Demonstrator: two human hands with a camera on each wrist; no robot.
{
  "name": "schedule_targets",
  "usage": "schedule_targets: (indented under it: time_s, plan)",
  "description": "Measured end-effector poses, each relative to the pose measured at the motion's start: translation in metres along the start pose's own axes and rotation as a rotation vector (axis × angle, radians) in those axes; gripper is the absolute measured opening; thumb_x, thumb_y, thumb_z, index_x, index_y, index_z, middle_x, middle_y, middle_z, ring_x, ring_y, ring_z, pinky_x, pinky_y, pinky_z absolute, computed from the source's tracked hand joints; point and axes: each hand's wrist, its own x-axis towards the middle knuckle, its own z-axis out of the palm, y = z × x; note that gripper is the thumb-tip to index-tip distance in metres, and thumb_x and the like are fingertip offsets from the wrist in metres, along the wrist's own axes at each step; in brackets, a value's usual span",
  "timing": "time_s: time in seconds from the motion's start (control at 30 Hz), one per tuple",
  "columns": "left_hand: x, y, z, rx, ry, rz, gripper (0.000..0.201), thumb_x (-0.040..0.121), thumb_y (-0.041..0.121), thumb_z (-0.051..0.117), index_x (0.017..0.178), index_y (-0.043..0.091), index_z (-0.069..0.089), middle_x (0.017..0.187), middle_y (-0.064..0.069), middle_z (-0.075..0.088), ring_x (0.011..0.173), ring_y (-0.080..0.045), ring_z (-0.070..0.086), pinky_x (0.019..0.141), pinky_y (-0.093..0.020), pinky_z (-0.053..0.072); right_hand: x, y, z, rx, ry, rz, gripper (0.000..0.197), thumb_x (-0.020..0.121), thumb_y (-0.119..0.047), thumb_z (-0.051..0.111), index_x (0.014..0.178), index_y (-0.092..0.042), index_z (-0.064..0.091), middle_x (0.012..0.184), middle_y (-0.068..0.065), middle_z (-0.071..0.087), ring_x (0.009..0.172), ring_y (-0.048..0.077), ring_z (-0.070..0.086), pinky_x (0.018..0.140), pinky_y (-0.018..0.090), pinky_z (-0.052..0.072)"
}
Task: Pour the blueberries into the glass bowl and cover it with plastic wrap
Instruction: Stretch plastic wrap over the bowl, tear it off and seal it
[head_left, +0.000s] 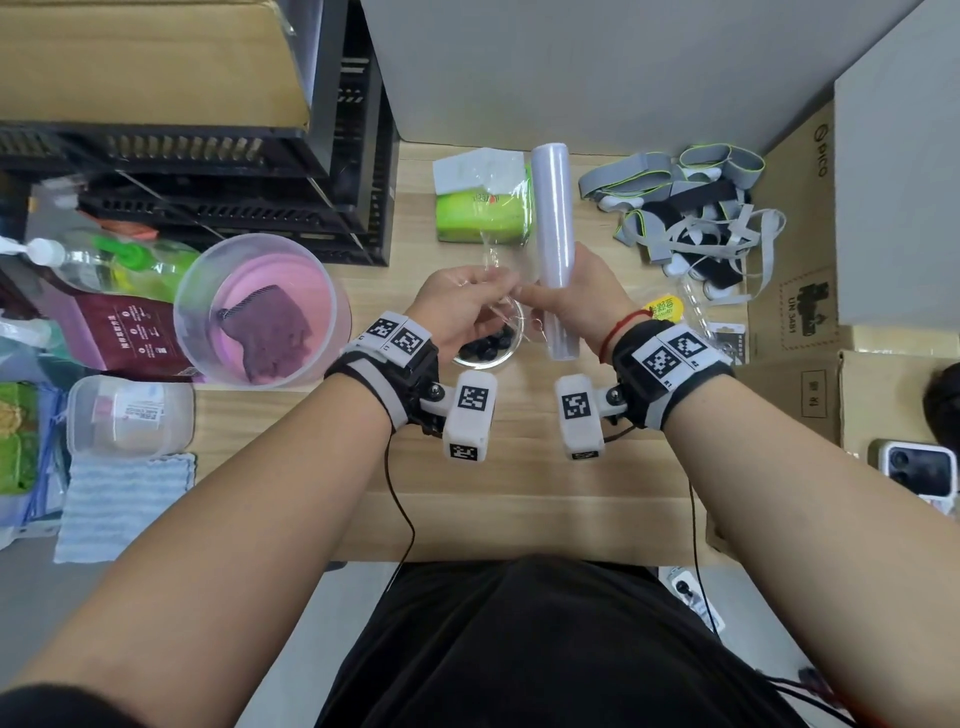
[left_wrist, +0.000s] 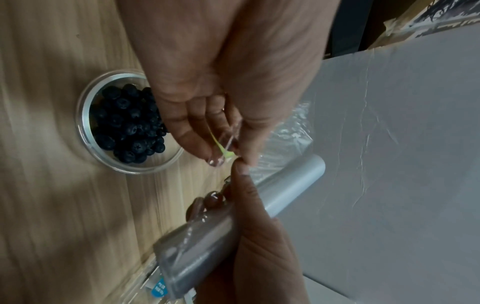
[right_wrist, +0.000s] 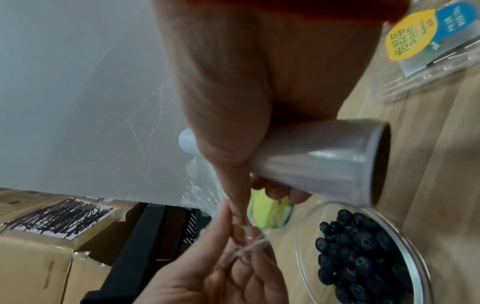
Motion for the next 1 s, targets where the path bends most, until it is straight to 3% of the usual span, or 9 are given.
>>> schedule_targets:
  time_s: [0.07, 0.2, 0.3, 0.47, 0.57, 0.7, 0.77, 0.87, 1.0]
  plan:
    - [0.006, -0.007, -0.003, 0.015, 0.045, 0.02, 0.005, 0.095, 0.018, 0.067, 0.097, 0.014, 0.07, 0.077, 0.001, 0.067, 0.07, -0.011, 0.063, 0.055, -0.017, 0.054, 0.002, -0.001, -0.002, -0.066, 0.019, -0.019, 0.061, 0.075, -0.019, 0.085, 0.117, -0.001, 0.045, 0.086, 0.016, 0.061, 0.061, 0.021, 0.062, 0.059, 0.036, 0.056]
    - [0.009, -0.015, -0.006, 0.006, 0.106, 0.075, 0.018, 0.103, 0.019, 0.053, 0.093, 0.018, 0.068, 0.08, 0.001, 0.06, 0.077, -0.016, 0.065, 0.065, -0.024, 0.057, 0.002, 0.003, -0.003, 0.008, 0.028, 0.031, 0.057, 0.077, -0.014, 0.083, 0.117, -0.004, 0.043, 0.08, 0.011, 0.061, 0.058, 0.022, 0.061, 0.057, 0.035, 0.056]
    - [0.008, -0.019, -0.009, -0.036, 0.129, 0.068, 0.021, 0.106, 0.018, 0.048, 0.09, 0.016, 0.062, 0.077, 0.0, 0.059, 0.072, -0.015, 0.067, 0.064, -0.026, 0.059, 0.002, 0.009, -0.003, 0.114, 0.044, 0.094, 0.057, 0.076, -0.014, 0.084, 0.115, -0.006, 0.042, 0.077, 0.009, 0.06, 0.054, 0.021, 0.06, 0.055, 0.034, 0.054]
    - [0.014, -0.033, -0.02, 0.093, 0.233, 0.138, 0.024, 0.106, 0.021, 0.046, 0.086, 0.017, 0.06, 0.07, -0.001, 0.053, 0.047, -0.007, 0.05, 0.047, -0.02, 0.044, 0.004, 0.024, 0.001, 0.137, 0.035, 0.118, 0.042, 0.077, -0.022, 0.083, 0.107, -0.006, 0.059, 0.079, 0.002, 0.058, 0.066, 0.014, 0.056, 0.066, 0.03, 0.051]
    - [0.016, -0.045, -0.033, 0.196, 0.309, 0.176, 0.024, 0.105, 0.017, 0.047, 0.086, 0.016, 0.061, 0.071, -0.001, 0.054, 0.046, -0.008, 0.042, 0.043, -0.019, 0.04, 0.003, 0.033, 0.005, 0.261, -0.011, 0.195, 0.027, 0.084, -0.017, 0.078, 0.1, -0.008, 0.058, 0.074, -0.001, 0.061, 0.059, 0.011, 0.061, 0.059, 0.029, 0.055]
    - [0.019, -0.066, -0.056, 0.332, 0.38, 0.165, 0.026, 0.103, 0.018, 0.049, 0.082, 0.021, 0.063, 0.068, 0.002, 0.059, 0.056, -0.012, 0.049, 0.06, -0.028, 0.047, 0.006, 0.053, 0.01, 0.261, 0.015, 0.275, 0.053, 0.079, -0.018, 0.082, 0.119, 0.0, 0.051, 0.085, 0.01, 0.063, 0.057, 0.017, 0.061, 0.056, 0.03, 0.054]
    - [0.021, -0.076, -0.064, 0.372, 0.393, 0.132, 0.023, 0.102, 0.018, 0.049, 0.086, 0.014, 0.065, 0.07, 0.005, 0.062, 0.058, -0.013, 0.051, 0.066, -0.033, 0.048, 0.008, 0.063, 0.012, 0.195, 0.005, 0.276, 0.056, 0.076, -0.028, 0.084, 0.115, 0.002, 0.058, 0.087, 0.011, 0.065, 0.057, 0.016, 0.058, 0.059, 0.032, 0.052]
    - [0.025, -0.088, -0.073, 0.397, 0.423, 0.079, 0.026, 0.104, 0.018, 0.046, 0.106, -0.002, 0.062, 0.076, 0.006, 0.063, 0.057, -0.011, 0.051, 0.056, -0.027, 0.047, 0.011, 0.076, 0.014, 0.157, -0.01, 0.309, 0.049, 0.077, -0.037, 0.082, 0.107, -0.004, 0.064, 0.091, 0.007, 0.068, 0.071, 0.019, 0.062, 0.075, 0.038, 0.056]
    - [0.034, -0.1, -0.084, 0.473, 0.441, 0.055, 0.023, 0.105, 0.019, 0.046, 0.111, 0.005, 0.064, 0.091, 0.001, 0.071, 0.057, -0.008, 0.054, 0.049, -0.018, 0.046, 0.016, 0.092, 0.011, 0.139, 0.0, 0.352, 0.058, 0.077, -0.036, 0.082, 0.115, -0.001, 0.057, 0.09, 0.01, 0.067, 0.073, 0.024, 0.064, 0.072, 0.04, 0.061]
